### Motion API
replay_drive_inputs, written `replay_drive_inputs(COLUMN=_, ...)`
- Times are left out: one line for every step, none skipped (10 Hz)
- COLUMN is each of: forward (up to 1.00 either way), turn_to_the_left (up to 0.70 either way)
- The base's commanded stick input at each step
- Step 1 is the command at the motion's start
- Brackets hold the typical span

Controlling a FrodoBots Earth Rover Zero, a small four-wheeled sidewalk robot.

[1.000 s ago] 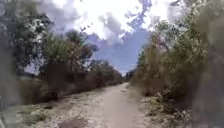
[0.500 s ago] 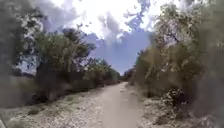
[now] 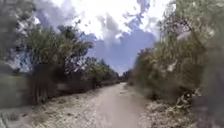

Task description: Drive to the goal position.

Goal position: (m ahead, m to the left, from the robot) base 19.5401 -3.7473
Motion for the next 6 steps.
replay_drive_inputs(forward=0.70, turn_to_the_left=0.00)
replay_drive_inputs(forward=0.70, turn_to_the_left=0.00)
replay_drive_inputs(forward=0.70, turn_to_the_left=0.00)
replay_drive_inputs(forward=0.70, turn_to_the_left=0.00)
replay_drive_inputs(forward=0.70, turn_to_the_left=0.00)
replay_drive_inputs(forward=0.70, turn_to_the_left=0.00)
